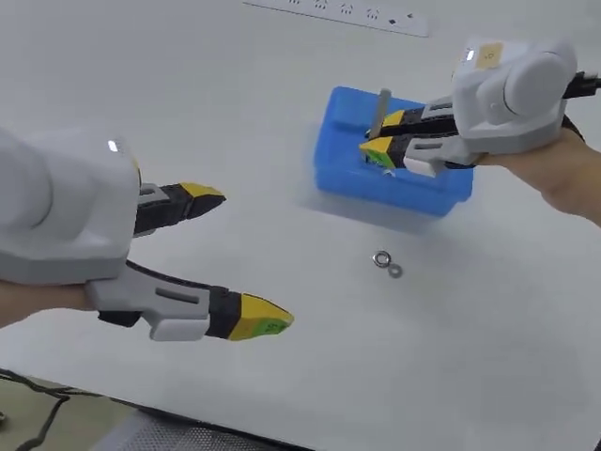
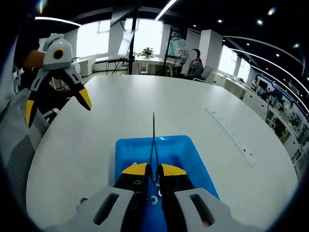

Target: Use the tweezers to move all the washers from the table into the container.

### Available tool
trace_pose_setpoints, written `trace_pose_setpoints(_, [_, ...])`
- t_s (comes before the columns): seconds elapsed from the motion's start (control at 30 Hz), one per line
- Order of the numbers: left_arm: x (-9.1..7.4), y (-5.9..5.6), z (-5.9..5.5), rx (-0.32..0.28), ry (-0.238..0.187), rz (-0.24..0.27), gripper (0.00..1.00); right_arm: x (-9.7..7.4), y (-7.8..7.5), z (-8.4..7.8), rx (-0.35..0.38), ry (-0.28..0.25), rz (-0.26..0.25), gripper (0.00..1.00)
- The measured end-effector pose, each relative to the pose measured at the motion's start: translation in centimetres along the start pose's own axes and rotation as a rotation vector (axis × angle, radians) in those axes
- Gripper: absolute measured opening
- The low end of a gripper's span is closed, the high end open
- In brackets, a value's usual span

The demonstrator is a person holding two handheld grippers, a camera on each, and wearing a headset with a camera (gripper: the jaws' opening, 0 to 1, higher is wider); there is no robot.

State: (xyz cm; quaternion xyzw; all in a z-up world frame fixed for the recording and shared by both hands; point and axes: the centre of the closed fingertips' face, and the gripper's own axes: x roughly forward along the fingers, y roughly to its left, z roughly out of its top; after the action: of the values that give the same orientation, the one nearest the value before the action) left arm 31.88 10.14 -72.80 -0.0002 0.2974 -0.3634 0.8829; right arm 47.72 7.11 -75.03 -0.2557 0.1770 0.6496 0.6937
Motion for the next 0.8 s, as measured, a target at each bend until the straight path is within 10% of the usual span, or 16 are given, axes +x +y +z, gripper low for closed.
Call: trace_pose_setpoints(0.8, [0.5, 2.0, 2.6, 0.066, -0.027, 0.009, 0.91, -0.3, 0.6, 0.4, -0.035, 0.016, 0.028, 0.08])
